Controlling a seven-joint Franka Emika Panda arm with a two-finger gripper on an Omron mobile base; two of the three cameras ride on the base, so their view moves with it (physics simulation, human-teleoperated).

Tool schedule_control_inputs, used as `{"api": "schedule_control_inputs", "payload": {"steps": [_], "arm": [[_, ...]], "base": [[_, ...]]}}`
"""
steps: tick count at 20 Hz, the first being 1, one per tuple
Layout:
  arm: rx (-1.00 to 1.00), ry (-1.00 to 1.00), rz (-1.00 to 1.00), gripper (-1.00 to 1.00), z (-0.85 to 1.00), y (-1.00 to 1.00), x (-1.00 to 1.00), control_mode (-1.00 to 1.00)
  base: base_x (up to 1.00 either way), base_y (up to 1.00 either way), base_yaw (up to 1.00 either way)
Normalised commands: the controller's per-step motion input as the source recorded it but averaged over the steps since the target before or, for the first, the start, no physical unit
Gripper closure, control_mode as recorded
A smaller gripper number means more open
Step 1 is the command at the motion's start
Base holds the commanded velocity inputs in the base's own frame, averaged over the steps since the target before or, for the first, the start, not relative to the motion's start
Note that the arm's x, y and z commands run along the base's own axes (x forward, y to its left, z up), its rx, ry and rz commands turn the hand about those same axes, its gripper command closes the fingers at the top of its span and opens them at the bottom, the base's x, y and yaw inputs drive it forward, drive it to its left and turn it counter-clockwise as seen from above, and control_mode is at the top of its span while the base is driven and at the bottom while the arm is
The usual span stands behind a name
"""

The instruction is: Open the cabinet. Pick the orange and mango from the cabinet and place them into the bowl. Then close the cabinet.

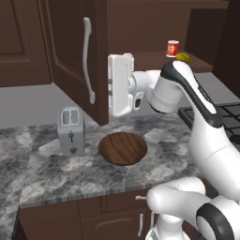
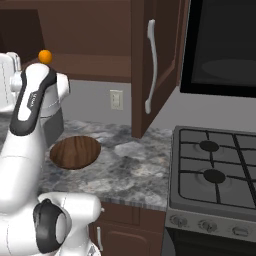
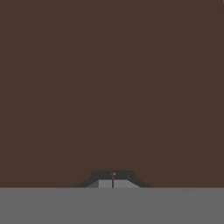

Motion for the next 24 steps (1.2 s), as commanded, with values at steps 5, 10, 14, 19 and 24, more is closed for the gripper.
{"api": "schedule_control_inputs", "payload": {"steps": [5, 10, 14, 19, 24], "arm": [[0.04, 0.0, 0.0, 1.0, -0.01, 0.26, 0.0, -1.0], [0.0, 0.0, 0.0, 1.0, -0.05, 0.43, 0.0, -1.0], [0.0, 0.05, 0.0, 1.0, 0.0, 0.16, 0.08, -1.0], [-0.1, 0.0, 0.0, 1.0, 0.0, -0.38, 0.0, -1.0], [-0.46, 0.0, 0.0, 1.0, 0.0, -0.36, 0.05, -1.0]], "base": [[0.0, 0.0, 0.0], [0.0, 0.0, 0.0], [0.0, 0.0, 0.0], [0.0, 0.0, 0.0], [0.0, 0.0, 0.0]]}}
